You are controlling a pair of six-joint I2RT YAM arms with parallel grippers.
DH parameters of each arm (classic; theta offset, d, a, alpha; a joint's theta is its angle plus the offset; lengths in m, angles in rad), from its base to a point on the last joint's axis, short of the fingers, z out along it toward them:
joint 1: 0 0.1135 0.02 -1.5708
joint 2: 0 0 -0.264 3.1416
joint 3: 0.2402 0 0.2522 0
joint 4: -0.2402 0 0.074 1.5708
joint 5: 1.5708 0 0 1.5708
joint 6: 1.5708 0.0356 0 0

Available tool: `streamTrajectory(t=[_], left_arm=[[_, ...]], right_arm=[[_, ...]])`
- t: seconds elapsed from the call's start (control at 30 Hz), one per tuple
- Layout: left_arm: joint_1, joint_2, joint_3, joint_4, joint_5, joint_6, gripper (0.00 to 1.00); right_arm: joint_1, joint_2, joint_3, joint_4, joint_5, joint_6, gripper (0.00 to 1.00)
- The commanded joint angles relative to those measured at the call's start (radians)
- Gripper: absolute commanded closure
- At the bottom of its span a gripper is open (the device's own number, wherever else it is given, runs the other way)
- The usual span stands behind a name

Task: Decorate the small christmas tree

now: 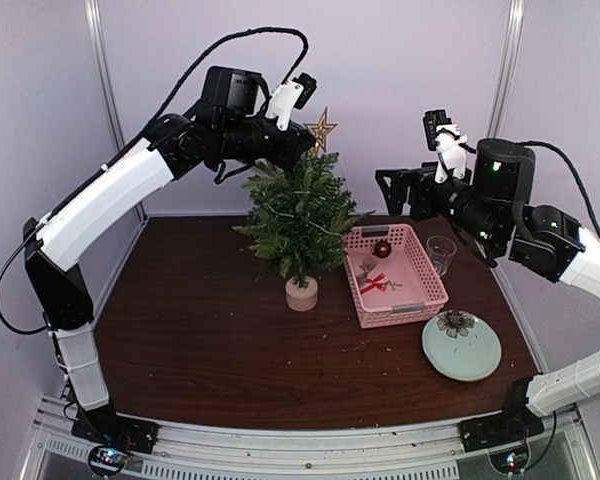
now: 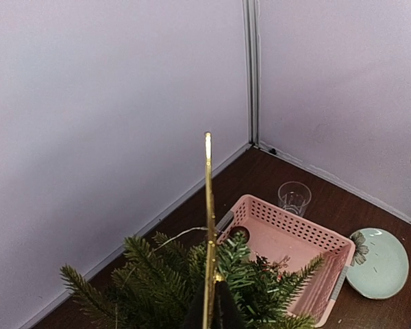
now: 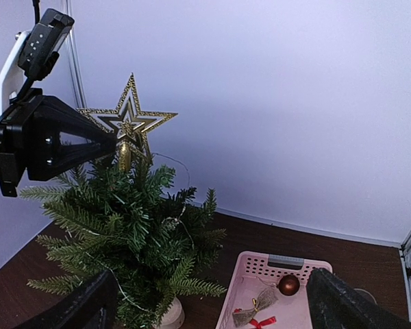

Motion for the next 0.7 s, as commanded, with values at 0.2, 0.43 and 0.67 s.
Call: streamTrajectory(t=[0.2,0.43,0.67], left_arm=[[0.008,-0.053,-0.009,-0.054,-0.033,0.013,1.0],[0.008,-0.065,-0.012,-0.051,-0.017,0.0,0.84],[0.008,-0.085,-0.033,-0.026,0.008,-0.012,0.71]], right_arm=[[-0.007,-0.012,-0.009,0.021,0.002,0.014,0.0],[-0.008,-0.005,-0.004,0.022,-0.005,0.014,0.0],[-0.008,-0.007,-0.005,0.021,-0.003,0.014,0.0]])
